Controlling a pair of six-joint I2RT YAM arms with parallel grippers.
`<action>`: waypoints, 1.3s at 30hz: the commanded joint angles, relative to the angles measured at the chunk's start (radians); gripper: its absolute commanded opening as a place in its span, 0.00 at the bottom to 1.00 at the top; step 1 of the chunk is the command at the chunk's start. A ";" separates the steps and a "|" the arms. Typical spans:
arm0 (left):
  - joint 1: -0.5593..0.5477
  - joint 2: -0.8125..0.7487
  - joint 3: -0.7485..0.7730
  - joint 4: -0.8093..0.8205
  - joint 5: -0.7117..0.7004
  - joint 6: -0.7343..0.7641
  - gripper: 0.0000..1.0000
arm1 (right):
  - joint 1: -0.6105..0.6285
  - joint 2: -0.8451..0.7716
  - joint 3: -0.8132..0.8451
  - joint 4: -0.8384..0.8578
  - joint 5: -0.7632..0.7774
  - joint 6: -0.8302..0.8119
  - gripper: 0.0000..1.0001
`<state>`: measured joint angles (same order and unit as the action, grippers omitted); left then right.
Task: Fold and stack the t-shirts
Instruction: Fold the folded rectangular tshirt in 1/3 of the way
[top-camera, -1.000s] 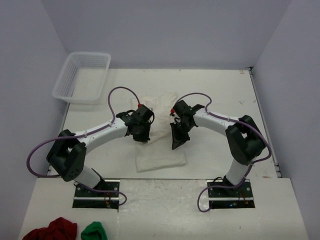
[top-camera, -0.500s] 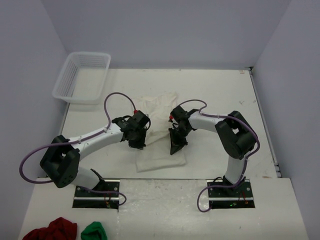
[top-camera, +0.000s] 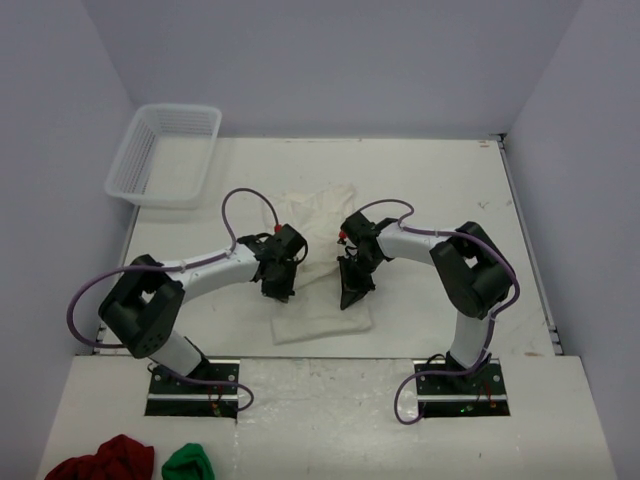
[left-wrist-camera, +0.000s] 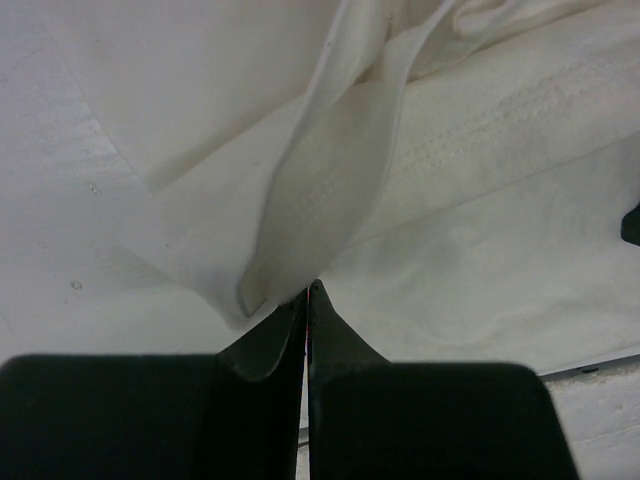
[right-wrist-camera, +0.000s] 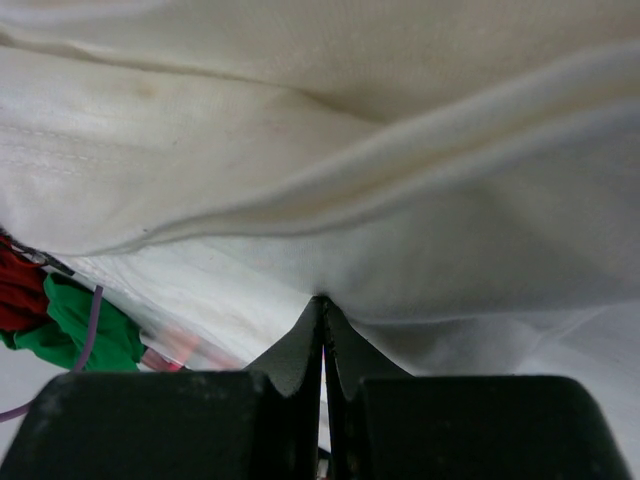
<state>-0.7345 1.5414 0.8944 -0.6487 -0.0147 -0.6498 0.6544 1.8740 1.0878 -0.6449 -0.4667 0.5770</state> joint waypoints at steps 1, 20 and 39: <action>-0.006 0.026 0.024 0.063 -0.037 0.042 0.00 | 0.005 -0.001 -0.014 0.034 0.014 0.009 0.00; 0.043 0.226 0.251 0.135 -0.087 0.170 0.00 | 0.044 0.039 0.012 0.014 0.020 0.024 0.00; 0.316 0.335 0.614 0.011 -0.104 0.254 0.00 | 0.048 0.082 -0.012 0.040 0.017 0.026 0.00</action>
<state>-0.4114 1.9259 1.4704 -0.5926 -0.1101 -0.4007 0.6827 1.9011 1.0908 -0.6292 -0.5076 0.6102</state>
